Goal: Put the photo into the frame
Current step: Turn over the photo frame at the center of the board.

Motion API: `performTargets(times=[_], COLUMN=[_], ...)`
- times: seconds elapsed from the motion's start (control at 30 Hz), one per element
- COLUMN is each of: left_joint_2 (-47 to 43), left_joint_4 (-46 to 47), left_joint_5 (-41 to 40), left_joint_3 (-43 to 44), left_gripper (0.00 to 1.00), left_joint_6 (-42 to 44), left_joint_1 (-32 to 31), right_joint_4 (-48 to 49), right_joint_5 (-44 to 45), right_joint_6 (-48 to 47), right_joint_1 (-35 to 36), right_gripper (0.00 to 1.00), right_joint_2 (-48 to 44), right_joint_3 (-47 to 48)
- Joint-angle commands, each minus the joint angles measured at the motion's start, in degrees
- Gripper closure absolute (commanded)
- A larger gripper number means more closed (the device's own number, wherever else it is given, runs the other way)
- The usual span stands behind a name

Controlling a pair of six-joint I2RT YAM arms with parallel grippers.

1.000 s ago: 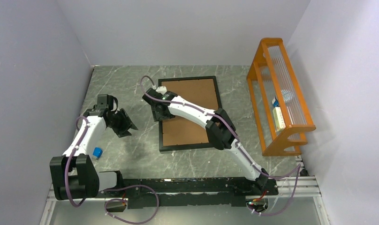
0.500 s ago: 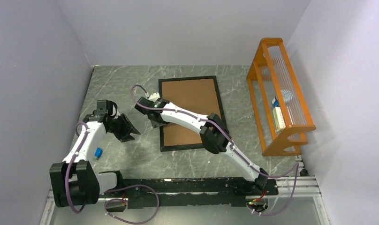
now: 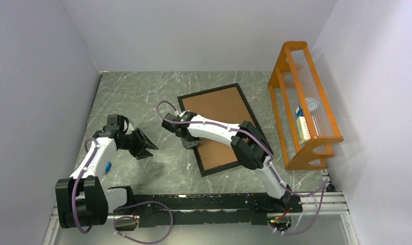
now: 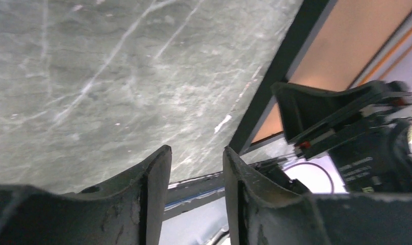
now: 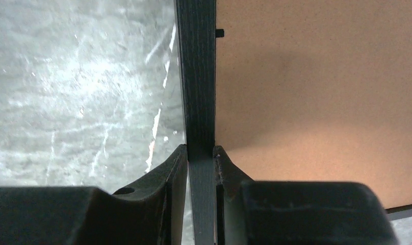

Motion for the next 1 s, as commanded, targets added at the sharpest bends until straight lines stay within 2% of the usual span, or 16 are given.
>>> performTargets(times=[0.0,0.23,0.33,0.63,0.83,0.97], left_joint_2=[-0.98,3.68,9.65,24.28,32.33,38.99], left_joint_4=[7.02,25.93,35.08,51.74,70.64,84.93], left_joint_5=[6.74,15.77,18.70,16.63,17.11,16.33], left_joint_3=[-1.43,-6.68,-7.12,-2.71,-3.60,-4.73], left_gripper=[0.50,0.22,0.16,0.12,0.10,0.14], left_joint_6=[-3.61,-10.20,-11.55,-15.69,-24.62,-32.24], left_joint_1=[0.39,0.03,-1.62,-11.72,-15.15,-17.43], right_joint_4=[-2.05,-0.31,1.21,6.29,8.59,9.01], right_joint_5=[-6.72,-10.85,-12.43,-16.36,-18.51,-18.92], right_joint_6=[-1.63,-4.09,-4.81,-6.42,-6.98,-7.49], right_joint_1=[0.03,-0.07,-0.28,-1.67,-2.40,-2.49], right_gripper=[0.84,0.88,0.89,0.89,0.90,0.90], right_joint_2=[-3.55,-8.27,-11.21,-16.91,-18.30,-18.28], right_joint_3=[-1.90,-1.44,-3.08,-8.87,-11.05,-10.76])
